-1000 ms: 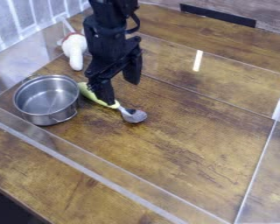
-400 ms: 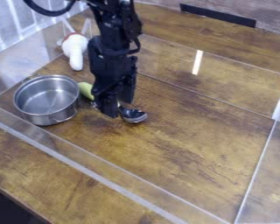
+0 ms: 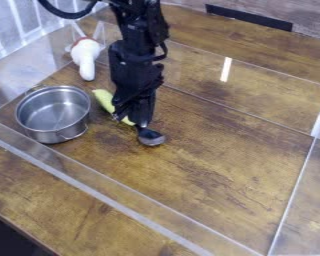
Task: Move the green spoon to the left
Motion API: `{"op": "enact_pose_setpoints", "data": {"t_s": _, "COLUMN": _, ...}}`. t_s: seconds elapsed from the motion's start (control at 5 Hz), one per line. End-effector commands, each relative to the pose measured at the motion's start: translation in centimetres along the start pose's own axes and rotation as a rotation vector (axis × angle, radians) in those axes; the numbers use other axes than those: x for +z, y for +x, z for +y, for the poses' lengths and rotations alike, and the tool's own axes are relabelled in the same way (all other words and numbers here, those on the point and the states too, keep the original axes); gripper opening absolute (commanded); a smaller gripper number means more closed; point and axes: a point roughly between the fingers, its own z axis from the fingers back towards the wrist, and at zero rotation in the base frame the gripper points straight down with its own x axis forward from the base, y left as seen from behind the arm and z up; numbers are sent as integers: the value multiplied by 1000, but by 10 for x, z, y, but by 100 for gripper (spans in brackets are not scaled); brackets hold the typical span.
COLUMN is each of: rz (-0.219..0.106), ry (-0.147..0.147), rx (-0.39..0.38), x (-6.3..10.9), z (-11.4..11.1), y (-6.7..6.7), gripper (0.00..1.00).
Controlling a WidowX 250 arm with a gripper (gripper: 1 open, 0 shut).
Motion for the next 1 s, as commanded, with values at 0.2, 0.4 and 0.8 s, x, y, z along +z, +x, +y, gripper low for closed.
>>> {"op": "enact_pose_setpoints", "data": {"t_s": 0.2, "rz": 6, "ry": -36, "rx": -3, "x": 19, "z": -4, "y": 7, "gripper": 100}}
{"op": "enact_pose_setpoints", "data": {"t_s": 0.4, "rz": 22, "ry": -15, "rx": 10, "x": 18, "z": 4, "y": -1, "gripper": 0}}
{"op": "enact_pose_setpoints", "data": {"t_s": 0.8, "rz": 51, "ry": 21, "rx": 5, "x": 10, "z": -11, "y": 8, "gripper": 0}}
